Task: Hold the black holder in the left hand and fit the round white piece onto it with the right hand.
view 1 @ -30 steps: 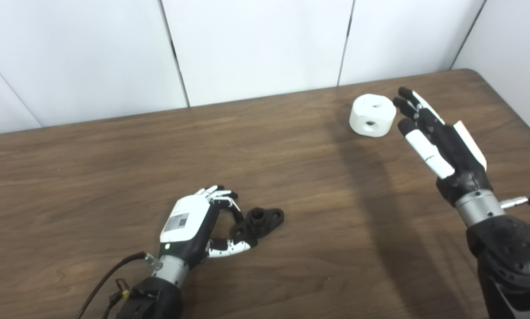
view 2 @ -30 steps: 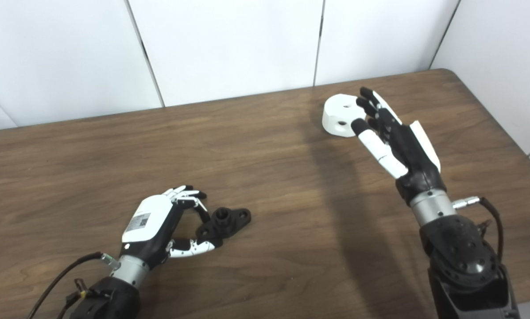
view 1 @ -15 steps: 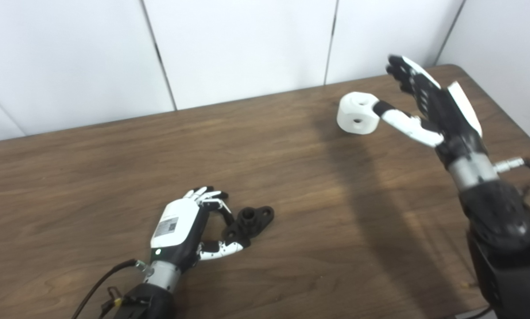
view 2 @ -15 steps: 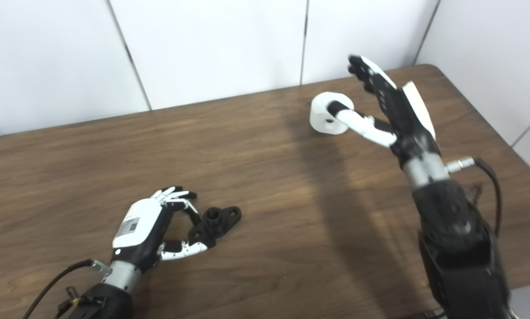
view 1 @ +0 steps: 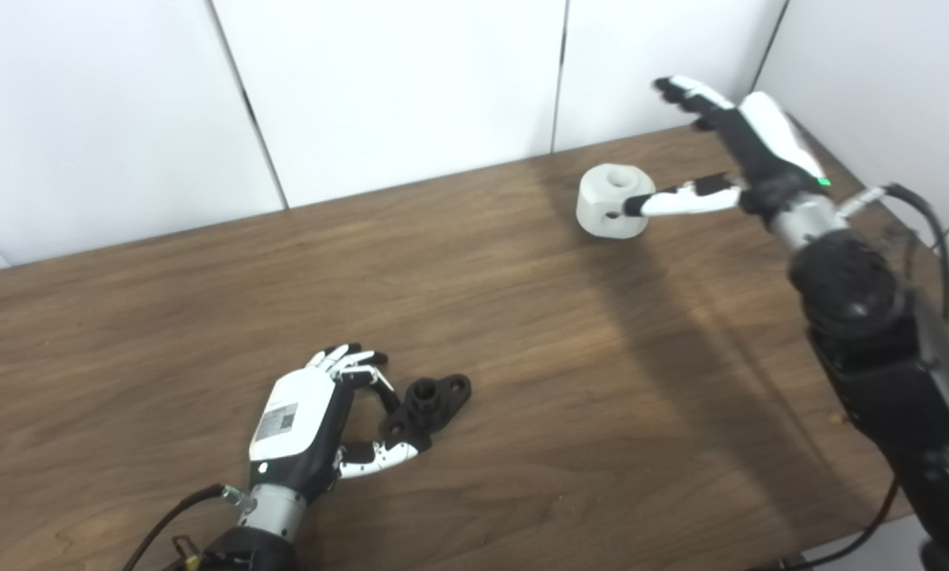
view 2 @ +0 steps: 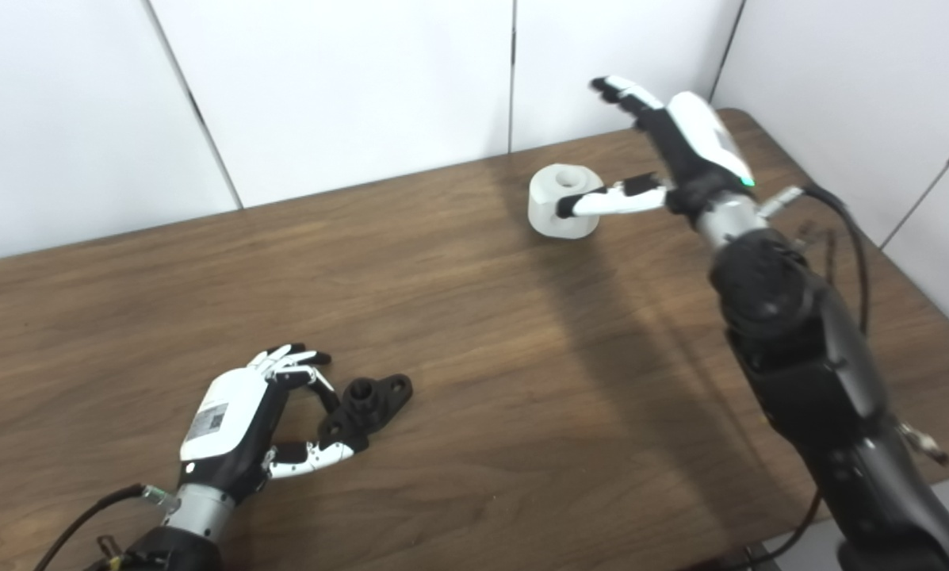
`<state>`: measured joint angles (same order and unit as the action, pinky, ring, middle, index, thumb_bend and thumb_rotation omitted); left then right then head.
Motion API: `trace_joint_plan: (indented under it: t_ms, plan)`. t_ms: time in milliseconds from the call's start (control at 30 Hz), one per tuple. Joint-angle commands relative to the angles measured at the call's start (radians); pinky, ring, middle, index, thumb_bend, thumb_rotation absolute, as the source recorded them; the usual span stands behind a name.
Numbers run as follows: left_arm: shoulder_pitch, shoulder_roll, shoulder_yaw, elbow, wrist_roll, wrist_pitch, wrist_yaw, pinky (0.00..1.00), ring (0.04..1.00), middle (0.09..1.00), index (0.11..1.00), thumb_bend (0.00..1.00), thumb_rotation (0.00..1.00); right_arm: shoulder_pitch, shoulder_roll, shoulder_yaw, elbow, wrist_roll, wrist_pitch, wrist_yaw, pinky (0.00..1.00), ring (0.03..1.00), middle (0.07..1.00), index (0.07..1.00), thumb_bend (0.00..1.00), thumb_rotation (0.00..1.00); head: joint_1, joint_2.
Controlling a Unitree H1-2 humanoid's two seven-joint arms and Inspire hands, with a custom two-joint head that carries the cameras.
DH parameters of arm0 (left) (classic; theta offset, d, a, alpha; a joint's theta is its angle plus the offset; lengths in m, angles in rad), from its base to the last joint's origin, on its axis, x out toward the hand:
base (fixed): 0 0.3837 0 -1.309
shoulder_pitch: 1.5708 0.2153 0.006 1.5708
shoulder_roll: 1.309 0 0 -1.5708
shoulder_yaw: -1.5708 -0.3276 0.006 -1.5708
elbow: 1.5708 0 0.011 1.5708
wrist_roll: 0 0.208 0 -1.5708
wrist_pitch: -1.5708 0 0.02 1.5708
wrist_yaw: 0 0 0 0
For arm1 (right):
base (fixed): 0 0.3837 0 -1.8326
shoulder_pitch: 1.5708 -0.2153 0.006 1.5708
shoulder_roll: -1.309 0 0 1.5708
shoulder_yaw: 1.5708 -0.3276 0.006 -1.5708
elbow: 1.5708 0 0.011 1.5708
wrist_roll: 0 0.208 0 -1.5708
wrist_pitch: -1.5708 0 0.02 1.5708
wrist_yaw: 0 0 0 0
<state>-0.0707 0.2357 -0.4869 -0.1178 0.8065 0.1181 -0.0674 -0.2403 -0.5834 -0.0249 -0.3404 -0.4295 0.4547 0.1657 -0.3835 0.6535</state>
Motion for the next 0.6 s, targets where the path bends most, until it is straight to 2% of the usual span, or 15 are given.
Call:
trace_joint_plan:
  t_ms: [0,267,567]
  plan:
    - [0.069,0.045,-0.021,0.117,0.02,0.058,-0.094,0.93,0.905,0.803,0.486,0.52,0.05,-0.055,-0.047,0.008,0.027,-0.034,-0.018,0.013,0.84,0.937,0.903,0.891,0.91,0.3,-0.004,0.0]
    - [0.074,0.052,-0.018,0.119,0.012,0.044,-0.087,0.92,0.908,0.803,0.486,0.52,0.05,-0.153,-0.087,0.094,0.191,-0.102,-0.022,0.08,0.84,0.959,0.91,0.895,0.92,0.27,-0.008,0.0]
    - [0.072,0.051,-0.025,0.119,0.019,0.047,-0.085,0.92,0.907,0.802,0.486,0.52,0.06,-0.257,-0.102,0.19,0.356,-0.166,-0.044,0.126,0.91,0.957,0.879,0.916,0.95,0.27,0.003,-0.007]
